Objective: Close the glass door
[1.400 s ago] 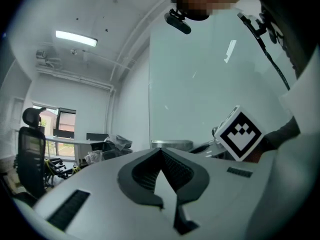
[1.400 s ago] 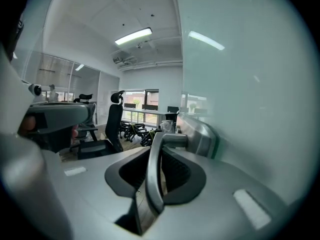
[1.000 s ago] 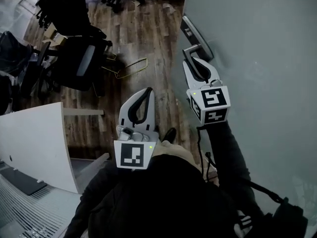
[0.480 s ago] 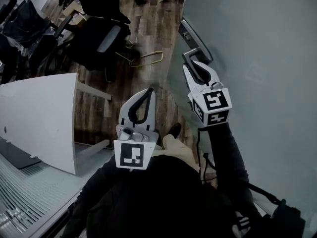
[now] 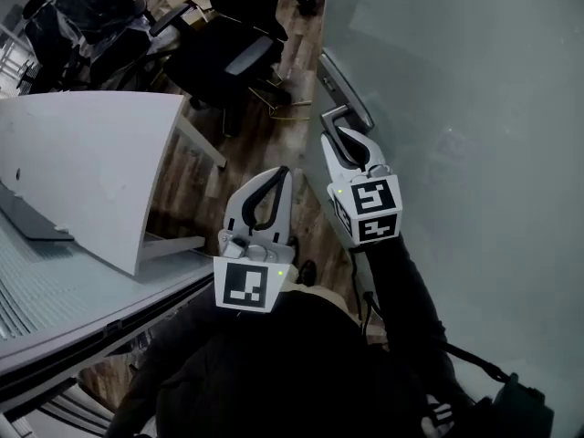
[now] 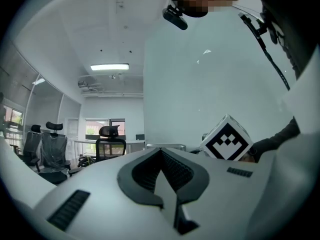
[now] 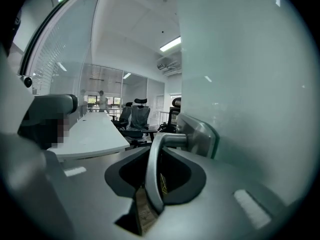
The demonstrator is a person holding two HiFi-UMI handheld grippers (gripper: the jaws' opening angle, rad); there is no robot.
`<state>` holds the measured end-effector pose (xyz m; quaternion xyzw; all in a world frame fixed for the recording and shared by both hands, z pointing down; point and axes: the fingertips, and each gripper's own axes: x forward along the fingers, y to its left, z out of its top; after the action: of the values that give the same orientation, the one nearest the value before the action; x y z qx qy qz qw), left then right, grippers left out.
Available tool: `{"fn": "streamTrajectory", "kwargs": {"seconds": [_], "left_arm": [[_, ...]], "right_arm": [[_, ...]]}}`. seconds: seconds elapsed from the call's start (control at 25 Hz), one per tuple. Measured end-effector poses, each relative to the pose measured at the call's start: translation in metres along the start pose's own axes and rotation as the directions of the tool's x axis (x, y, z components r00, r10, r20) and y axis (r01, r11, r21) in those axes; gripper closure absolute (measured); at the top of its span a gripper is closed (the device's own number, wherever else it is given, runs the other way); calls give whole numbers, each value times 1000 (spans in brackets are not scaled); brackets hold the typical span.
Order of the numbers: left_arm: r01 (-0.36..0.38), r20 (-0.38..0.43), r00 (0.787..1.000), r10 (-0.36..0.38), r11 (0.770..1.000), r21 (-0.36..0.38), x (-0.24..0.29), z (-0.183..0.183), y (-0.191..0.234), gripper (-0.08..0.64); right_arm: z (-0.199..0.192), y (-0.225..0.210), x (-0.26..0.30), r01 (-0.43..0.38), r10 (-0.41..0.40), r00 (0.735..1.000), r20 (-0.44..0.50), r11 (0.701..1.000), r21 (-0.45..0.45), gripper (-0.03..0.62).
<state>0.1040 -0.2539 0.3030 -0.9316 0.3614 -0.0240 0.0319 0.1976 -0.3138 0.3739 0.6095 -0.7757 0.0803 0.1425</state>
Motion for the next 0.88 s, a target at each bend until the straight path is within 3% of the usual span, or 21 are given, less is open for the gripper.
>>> {"fn": "streamTrajectory", "kwargs": {"seconds": [0.28, 0.52, 0.68, 0.88], "left_arm": [[-129, -53, 990, 129, 992, 8, -80, -11, 9, 563], [-211, -34, 977, 211, 977, -4, -155, -15, 44, 563], [-214, -22, 977, 213, 977, -22, -206, -23, 63, 563], [-143, -39, 989, 144, 990, 16, -247, -24, 63, 563]], "right_arm": [[8, 64, -6, -91, 92, 996, 17, 995, -35, 526], [0, 128, -13, -143, 143, 990, 1, 988, -52, 526], [-5, 173, -19, -184, 184, 983, -8, 980, -68, 526], [-5, 213, -28, -239, 240, 971, 13, 969, -68, 528]]}}
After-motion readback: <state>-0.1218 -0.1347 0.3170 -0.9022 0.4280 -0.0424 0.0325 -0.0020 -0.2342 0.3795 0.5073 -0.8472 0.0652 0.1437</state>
